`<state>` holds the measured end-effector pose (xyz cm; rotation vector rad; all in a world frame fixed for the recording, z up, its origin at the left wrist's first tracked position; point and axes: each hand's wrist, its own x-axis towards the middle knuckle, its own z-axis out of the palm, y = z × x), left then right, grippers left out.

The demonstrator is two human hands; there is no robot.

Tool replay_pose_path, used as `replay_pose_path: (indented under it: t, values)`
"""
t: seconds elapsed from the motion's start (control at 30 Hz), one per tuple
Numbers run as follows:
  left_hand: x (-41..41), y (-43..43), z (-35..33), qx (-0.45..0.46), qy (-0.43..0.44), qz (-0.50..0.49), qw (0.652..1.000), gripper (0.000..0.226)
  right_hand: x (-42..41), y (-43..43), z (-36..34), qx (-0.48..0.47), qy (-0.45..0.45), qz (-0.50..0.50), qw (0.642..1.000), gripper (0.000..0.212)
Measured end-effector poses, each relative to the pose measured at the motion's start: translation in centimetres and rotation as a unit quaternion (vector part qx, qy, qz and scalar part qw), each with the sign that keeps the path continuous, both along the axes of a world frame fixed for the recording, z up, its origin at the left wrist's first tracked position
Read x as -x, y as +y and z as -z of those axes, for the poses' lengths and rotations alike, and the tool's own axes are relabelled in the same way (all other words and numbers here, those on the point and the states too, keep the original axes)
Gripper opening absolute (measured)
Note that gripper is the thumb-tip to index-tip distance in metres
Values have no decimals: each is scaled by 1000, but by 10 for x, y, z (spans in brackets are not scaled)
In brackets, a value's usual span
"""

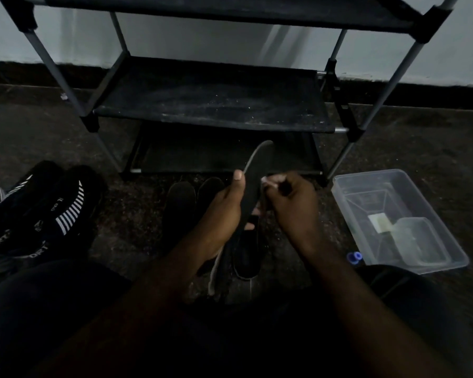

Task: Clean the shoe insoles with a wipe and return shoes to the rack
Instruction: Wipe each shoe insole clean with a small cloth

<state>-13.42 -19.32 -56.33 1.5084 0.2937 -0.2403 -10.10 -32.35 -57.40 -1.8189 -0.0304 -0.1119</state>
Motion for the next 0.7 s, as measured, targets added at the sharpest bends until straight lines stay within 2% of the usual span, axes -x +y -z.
replay_pose_path:
  t: [0.07, 0.13, 0.2, 0.3, 0.37, 0.47, 0.53, 0.7]
  values:
    - [-1, 5, 2, 59, 17, -43, 997, 67, 17, 16, 6, -11, 21, -72, 997, 15]
    - [-3, 8, 4, 87, 46, -86, 991, 75, 34, 26, 9, 22, 5, -119, 993, 22]
    - [-4, 12, 2, 128, 88, -99, 983, 84, 45, 30, 6, 13, 21, -169, 985, 16]
    - [-11, 20, -1, 216, 113, -66, 968, 96, 43, 24, -7, -95, 92, -250, 959, 2]
    - [-11, 21, -4, 255, 96, -57, 961, 97, 36, 17, -15, -134, 93, -222, 961, 2]
    - [-8, 18, -4, 288, 60, -47, 955, 86, 23, 4, -16, -146, 69, -105, 981, 7]
    - [-4, 14, -3, 268, 57, -38, 961, 79, 23, 1, -12, -110, 52, -79, 989, 5]
    - [-1, 9, 9, 209, 55, -41, 975, 79, 48, 14, -3, 76, -40, -139, 987, 12]
